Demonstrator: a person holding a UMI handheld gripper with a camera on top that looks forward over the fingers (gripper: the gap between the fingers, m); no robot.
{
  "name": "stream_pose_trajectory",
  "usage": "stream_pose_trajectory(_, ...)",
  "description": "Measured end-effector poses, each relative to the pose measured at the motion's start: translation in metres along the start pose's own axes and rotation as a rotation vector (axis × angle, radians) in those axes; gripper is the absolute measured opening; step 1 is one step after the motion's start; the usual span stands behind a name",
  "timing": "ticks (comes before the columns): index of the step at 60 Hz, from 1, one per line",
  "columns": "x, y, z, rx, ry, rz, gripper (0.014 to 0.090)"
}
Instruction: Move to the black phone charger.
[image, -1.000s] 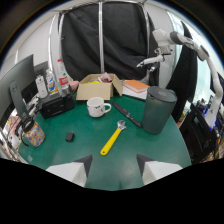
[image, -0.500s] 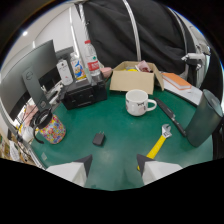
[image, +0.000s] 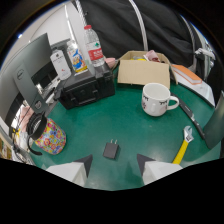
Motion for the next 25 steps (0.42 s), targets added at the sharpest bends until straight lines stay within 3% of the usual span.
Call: stream_pose_trajectory(25,-0.01,0.011,0.01,-0.018,0.014,0.008,0.0851)
